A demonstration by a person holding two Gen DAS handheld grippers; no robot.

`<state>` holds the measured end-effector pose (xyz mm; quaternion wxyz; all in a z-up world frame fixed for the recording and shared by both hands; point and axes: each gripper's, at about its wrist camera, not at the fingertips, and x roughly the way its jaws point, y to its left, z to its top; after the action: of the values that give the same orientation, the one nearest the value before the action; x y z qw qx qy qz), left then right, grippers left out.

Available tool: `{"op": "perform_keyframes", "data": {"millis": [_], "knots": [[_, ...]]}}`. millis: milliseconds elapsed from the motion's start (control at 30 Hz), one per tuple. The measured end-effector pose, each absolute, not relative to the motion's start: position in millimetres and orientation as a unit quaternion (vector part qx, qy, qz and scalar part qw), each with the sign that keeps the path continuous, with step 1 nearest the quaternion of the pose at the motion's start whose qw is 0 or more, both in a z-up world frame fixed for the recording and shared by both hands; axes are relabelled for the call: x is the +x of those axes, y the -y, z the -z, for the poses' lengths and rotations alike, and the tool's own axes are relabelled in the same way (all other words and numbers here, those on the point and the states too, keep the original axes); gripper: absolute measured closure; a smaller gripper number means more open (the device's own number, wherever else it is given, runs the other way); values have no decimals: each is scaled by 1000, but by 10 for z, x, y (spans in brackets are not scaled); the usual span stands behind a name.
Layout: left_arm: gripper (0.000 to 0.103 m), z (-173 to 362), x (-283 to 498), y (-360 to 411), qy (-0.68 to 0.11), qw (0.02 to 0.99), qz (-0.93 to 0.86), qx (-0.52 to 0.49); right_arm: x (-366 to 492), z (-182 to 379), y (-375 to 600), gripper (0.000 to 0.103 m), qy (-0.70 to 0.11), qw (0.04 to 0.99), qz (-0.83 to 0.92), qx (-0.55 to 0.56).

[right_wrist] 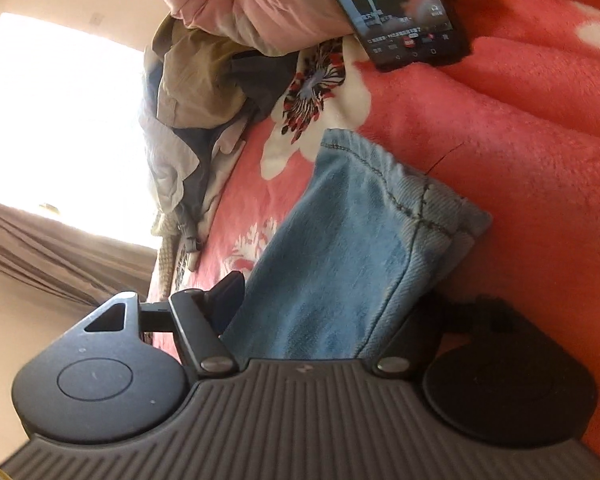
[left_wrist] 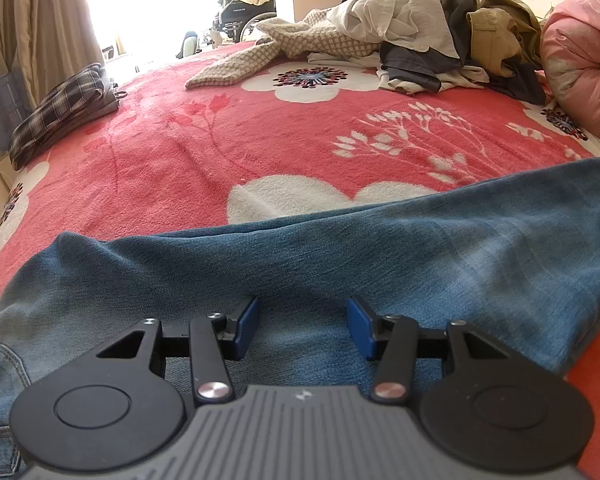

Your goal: Fold clothes

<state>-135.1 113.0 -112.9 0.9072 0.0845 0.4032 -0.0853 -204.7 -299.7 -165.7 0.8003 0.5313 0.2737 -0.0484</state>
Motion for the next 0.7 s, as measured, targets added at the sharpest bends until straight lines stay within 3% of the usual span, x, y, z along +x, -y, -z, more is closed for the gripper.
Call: {"op": "perform_keyframes", "data": {"millis": [200,233,700], "knots": [[52,1136,-1356,-1134,-402,908,86,85,-2051,1595,2990,89,-285,814,67,502],[52,1137,-1357,-1135,-401,908,86,85,-2062,1577,2988,93,-280,816,67,501],[52,1147,-1377,-1139,-395,911,83,81,-1801,820,2497,97,-240,884,-58,397]]}}
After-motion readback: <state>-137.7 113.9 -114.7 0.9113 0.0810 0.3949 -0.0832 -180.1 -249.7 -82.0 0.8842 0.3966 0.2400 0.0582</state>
